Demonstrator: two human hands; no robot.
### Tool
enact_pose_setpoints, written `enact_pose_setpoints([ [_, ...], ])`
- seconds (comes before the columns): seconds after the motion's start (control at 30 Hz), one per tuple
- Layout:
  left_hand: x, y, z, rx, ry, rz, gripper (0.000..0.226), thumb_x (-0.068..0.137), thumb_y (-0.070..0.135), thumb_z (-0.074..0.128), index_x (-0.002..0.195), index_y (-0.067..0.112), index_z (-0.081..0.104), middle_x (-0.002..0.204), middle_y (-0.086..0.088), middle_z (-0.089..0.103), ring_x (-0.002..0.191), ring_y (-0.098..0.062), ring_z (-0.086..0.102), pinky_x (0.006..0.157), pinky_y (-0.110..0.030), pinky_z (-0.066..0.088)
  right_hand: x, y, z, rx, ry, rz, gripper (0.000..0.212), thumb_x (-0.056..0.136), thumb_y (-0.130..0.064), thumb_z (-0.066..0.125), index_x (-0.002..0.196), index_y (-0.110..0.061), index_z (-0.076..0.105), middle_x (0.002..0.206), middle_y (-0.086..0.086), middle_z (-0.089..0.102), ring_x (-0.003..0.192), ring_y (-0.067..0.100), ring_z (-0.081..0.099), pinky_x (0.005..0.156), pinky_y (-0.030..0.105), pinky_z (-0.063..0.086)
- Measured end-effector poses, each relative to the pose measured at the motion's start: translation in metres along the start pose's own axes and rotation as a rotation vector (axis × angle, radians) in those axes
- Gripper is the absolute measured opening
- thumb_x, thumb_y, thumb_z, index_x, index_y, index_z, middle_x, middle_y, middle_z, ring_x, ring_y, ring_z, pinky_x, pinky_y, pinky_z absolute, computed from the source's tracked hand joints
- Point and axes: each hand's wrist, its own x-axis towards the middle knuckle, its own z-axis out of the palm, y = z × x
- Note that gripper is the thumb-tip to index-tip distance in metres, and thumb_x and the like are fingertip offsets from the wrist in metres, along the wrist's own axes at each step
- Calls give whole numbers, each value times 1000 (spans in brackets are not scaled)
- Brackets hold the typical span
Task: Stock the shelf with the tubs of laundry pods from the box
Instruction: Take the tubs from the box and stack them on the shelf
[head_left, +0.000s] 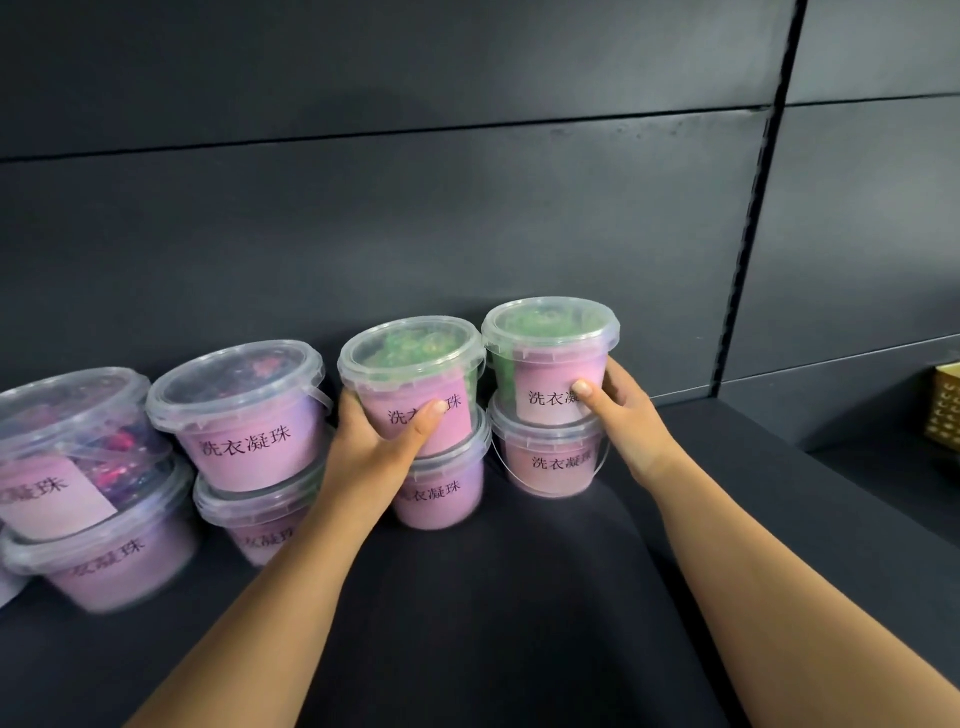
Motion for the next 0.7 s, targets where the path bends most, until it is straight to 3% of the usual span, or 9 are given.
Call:
enact_pose_setpoints([
  [0.1,0,0,-1,-2,12,3,104,41,66,60,134,26,34,119,18,49,108,-1,47,91,-20,33,-1,-1,0,-1,-1,-2,52,61,-57,62,110,-39,57,110,-13,67,104,0,61,80,13,49],
  [0.3,0,-1,2,-1,18,-14,105,39,67,58,133,26,32,123,15,45,110,-3,44,92,-22,32,-3,-3,2,47,38,-8,67,59,-54,64,119,-25,56,114,-7,66,106,4,61,83,17,49],
  [0.47,-2,-10,4,89,16,-10,96,45,67,60,129,31,33,136,7,46,123,-9,44,106,-30,34,-6,-2,5,49,26,-9,45,71,-48,64,113,-34,58,111,-12,67,103,0,61,79,14,48],
  [0.6,-11,-14,9,175,71,4,97,53,65,60,136,21,35,135,2,48,124,-13,45,107,-34,35,-13,-5,9,35,81,12,32,83,-39,63,114,-31,59,110,-11,67,103,3,61,79,17,46],
  [0.7,-19,-10,11,244,109,-9,73,74,47,66,132,12,39,132,-6,50,123,-22,47,106,-38,36,-23,-10,12,-66,192,19,28,84,-39,63,108,-24,62,107,-8,66,102,9,60,77,17,43],
])
